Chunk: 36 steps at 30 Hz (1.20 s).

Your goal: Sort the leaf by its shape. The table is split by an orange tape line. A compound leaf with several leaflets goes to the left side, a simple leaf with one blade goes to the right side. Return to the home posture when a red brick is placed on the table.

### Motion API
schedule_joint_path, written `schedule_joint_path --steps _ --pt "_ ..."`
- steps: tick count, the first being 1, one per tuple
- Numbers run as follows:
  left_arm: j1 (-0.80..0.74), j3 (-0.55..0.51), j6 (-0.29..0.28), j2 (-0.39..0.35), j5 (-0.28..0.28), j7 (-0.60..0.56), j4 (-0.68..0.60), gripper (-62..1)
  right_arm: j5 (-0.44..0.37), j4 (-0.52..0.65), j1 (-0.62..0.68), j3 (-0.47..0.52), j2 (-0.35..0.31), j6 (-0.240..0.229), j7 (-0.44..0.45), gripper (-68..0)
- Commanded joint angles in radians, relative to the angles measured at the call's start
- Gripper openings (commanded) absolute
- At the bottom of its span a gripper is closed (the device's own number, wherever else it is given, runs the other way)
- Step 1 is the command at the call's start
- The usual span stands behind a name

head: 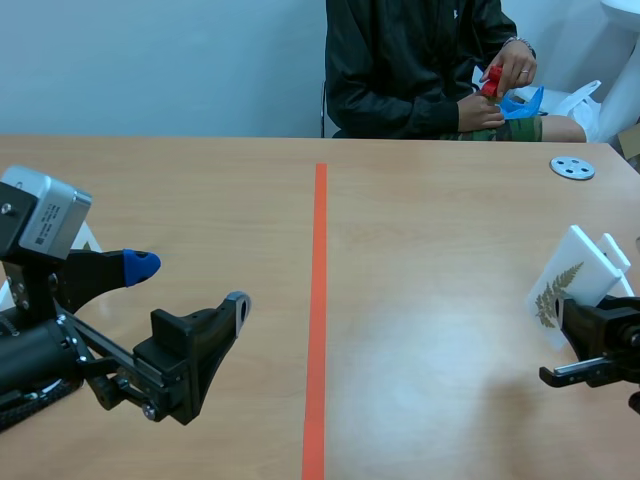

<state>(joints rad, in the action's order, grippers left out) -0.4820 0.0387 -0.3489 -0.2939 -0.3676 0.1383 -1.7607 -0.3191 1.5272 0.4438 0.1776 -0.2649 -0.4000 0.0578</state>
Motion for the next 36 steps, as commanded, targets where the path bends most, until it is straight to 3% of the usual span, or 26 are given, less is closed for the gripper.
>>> schedule_joint_path --steps 1,14,28,32,36 --pt "0.003 -0.005 -0.004 -0.003 -0.006 -0.018 -0.015 1.4 -0.011 -0.041 -0.047 -0.003 -0.005 0.0 0.016 -66.3" --pt "0.003 -0.005 -0.004 -0.003 -0.006 -0.018 -0.015 1.4 -0.01 -0.285 -0.179 -0.002 0.023 0.0 0.043 -66.3" --pt "0.003 -0.005 -0.004 -0.003 -0.006 -0.018 -0.015 1.4 -0.01 -0.319 -0.178 -0.002 0.027 0.034 0.044 -61.4" --pt "0.003 -0.005 -0.004 -0.003 -0.006 -0.018 -0.015 1.4 -0.01 -0.319 -0.178 -0.002 0.027 0.034 0.045 -46.0" --pt "0.003 -0.005 -0.004 -0.003 -0.006 -0.018 -0.015 1.4 -0.01 -0.312 -0.178 -0.002 0.026 0.034 0.045 -36.2"
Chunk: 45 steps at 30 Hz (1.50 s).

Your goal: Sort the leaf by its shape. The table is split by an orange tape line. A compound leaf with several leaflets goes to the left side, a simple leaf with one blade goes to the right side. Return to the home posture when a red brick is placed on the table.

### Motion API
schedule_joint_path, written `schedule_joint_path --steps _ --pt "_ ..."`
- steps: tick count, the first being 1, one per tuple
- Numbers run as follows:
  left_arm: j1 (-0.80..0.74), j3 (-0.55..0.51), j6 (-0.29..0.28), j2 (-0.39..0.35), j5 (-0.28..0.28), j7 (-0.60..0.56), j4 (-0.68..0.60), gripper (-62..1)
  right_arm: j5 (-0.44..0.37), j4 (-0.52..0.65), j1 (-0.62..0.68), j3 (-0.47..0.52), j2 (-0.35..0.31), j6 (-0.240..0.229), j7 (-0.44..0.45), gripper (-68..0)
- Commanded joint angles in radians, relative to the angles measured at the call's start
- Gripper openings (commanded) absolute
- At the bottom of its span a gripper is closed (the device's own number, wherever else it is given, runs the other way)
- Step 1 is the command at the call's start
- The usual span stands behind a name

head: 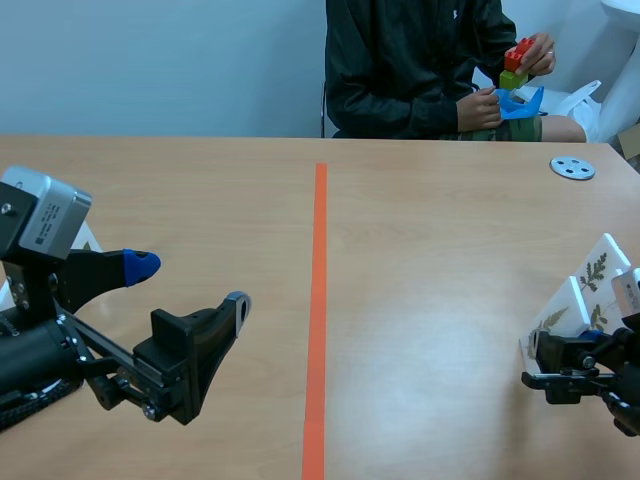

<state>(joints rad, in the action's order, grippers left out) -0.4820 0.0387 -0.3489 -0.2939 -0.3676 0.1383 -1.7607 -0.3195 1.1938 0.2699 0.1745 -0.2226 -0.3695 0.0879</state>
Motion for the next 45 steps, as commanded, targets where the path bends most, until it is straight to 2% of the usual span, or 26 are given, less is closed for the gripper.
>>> schedule_joint_path --steps 1,13,16,19,23,29,35,43,45 --pt "0.003 -0.005 -0.004 -0.003 -0.006 -0.018 -0.015 1.4 -0.01 0.027 -0.004 0.001 -0.016 0.003 0.015 -34.0" --pt "0.003 -0.005 -0.004 -0.003 -0.006 -0.018 -0.015 1.4 -0.011 0.193 -0.003 0.015 -0.016 0.003 0.006 -10.6" --pt "0.003 -0.005 -0.004 -0.003 -0.006 -0.017 -0.015 1.4 -0.011 0.269 0.002 0.028 -0.018 0.0 -0.035 -4.4" --pt "0.003 -0.005 -0.004 -0.003 -0.006 -0.017 -0.015 1.4 -0.019 0.352 0.002 0.039 -0.018 -0.029 -0.089 0.4" --pt "0.003 -0.005 -0.004 -0.003 -0.006 -0.017 -0.015 1.4 -0.064 0.461 0.002 0.035 -0.018 -0.09 -0.168 0.4" --pt "0.003 -0.005 -0.004 -0.003 -0.006 -0.017 -0.015 1.4 -0.117 0.543 0.002 -0.017 -0.018 -0.102 -0.278 0.4" --pt "0.003 -0.005 -0.004 -0.003 -0.006 -0.017 -0.015 1.4 -0.19 0.544 0.002 -0.075 -0.021 -0.223 -0.249 0.4" --pt "0.003 -0.005 -0.004 -0.003 -0.006 -0.017 -0.015 1.4 -0.19 0.544 0.0 -0.113 -0.03 -0.226 -0.287 0.4" --pt "0.003 -0.005 -0.004 -0.003 -0.006 -0.017 -0.015 1.4 -0.19 0.544 0.002 -0.137 -0.029 -0.203 -0.293 0.4"
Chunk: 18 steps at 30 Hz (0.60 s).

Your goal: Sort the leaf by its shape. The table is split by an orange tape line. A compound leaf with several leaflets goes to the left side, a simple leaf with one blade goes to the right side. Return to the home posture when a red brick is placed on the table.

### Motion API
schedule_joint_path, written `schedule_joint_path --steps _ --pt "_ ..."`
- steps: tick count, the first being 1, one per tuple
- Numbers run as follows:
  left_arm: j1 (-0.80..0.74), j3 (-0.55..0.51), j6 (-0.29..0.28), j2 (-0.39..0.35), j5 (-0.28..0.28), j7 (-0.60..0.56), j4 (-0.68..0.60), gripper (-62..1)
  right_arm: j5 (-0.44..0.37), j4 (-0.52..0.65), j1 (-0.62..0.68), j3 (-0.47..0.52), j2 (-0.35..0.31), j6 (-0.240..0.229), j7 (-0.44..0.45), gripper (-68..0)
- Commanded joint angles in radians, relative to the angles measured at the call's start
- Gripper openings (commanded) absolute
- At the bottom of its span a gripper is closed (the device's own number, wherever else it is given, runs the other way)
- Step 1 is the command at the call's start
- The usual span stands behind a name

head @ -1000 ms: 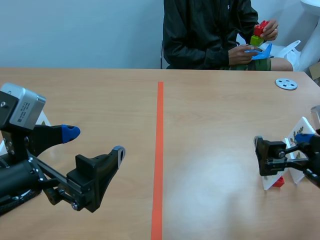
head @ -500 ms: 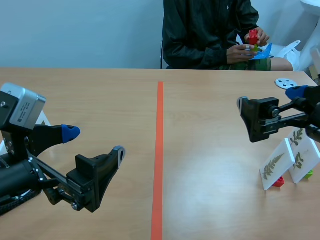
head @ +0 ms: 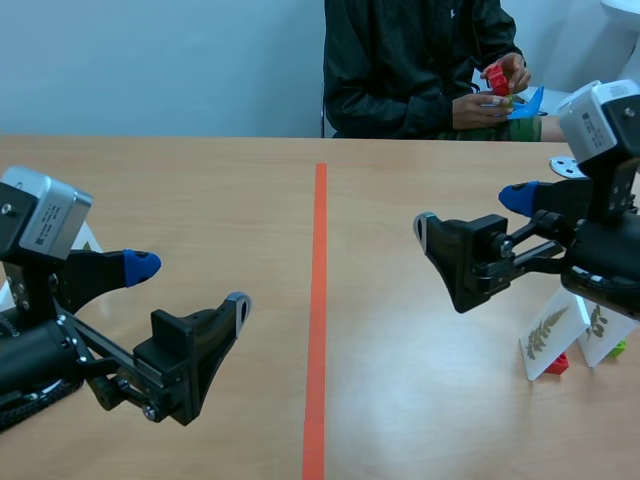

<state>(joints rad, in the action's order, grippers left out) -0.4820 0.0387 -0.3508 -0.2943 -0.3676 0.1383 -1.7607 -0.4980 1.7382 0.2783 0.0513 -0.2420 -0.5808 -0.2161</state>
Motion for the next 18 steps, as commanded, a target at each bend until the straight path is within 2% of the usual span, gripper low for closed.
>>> schedule_joint_path --steps 1,3,7,15,18 --pt "0.003 -0.005 -0.002 -0.003 -0.006 -0.017 -0.015 1.4 -0.011 -0.001 -0.006 -0.027 -0.01 0.026 0.005 0.4" --pt "0.003 -0.005 -0.002 -0.003 -0.006 -0.017 -0.015 1.4 -0.01 0.0 -0.006 -0.055 -0.01 0.06 -0.014 0.4" --pt "0.003 -0.005 -0.002 -0.003 -0.006 -0.018 -0.015 1.4 0.004 0.026 0.03 -0.093 -0.01 0.089 -0.021 0.4" --pt "0.003 -0.005 -0.002 -0.003 -0.006 -0.017 -0.015 1.4 0.07 0.171 0.159 -0.106 -0.009 0.167 -0.022 0.4" --pt "0.003 -0.005 -0.002 -0.003 -0.006 -0.017 -0.015 1.4 0.072 0.198 0.203 -0.116 -0.009 0.189 -0.022 0.4"
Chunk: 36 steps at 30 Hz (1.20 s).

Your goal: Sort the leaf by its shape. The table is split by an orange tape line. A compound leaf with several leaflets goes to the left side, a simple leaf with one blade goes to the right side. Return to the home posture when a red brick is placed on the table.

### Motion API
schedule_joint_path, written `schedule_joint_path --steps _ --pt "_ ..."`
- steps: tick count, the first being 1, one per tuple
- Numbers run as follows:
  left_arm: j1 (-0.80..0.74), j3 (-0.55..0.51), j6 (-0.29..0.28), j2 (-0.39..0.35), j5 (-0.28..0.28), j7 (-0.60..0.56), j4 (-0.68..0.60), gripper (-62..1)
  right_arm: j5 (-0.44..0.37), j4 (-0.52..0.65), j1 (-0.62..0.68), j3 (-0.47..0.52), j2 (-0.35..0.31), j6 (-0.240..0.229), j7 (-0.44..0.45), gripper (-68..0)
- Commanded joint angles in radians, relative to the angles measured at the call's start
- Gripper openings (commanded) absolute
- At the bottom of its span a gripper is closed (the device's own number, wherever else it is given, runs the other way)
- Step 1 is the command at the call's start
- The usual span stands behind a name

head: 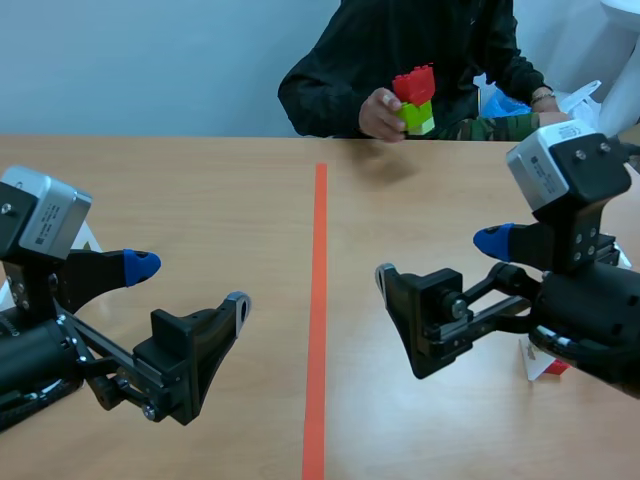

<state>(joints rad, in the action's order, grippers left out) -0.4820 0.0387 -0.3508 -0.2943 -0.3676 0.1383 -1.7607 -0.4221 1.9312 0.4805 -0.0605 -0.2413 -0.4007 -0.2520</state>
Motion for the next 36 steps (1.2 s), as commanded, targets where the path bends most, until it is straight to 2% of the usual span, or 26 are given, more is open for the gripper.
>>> schedule_joint_path --steps 1,3,8,12,36 --pt "0.003 -0.005 -0.002 -0.003 -0.006 -0.017 -0.015 1.4 -0.004 0.011 0.013 -0.01 -0.01 0.016 0.017 0.4" --pt "0.003 -0.005 -0.002 -0.003 -0.006 -0.013 -0.015 1.4 0.008 0.018 0.032 -0.024 -0.006 0.023 0.031 0.4" --pt "0.003 -0.005 -0.002 -0.003 -0.006 -0.013 -0.015 1.4 0.075 0.019 0.037 -0.053 0.018 0.081 0.076 0.4" --pt "0.003 -0.005 -0.002 -0.003 -0.006 -0.013 -0.015 1.4 0.079 0.019 0.037 -0.074 0.02 0.113 0.098 0.4" --pt "0.003 -0.005 -0.002 -0.003 -0.006 -0.013 -0.015 1.4 0.079 0.019 0.037 -0.086 0.016 0.124 0.098 0.4"
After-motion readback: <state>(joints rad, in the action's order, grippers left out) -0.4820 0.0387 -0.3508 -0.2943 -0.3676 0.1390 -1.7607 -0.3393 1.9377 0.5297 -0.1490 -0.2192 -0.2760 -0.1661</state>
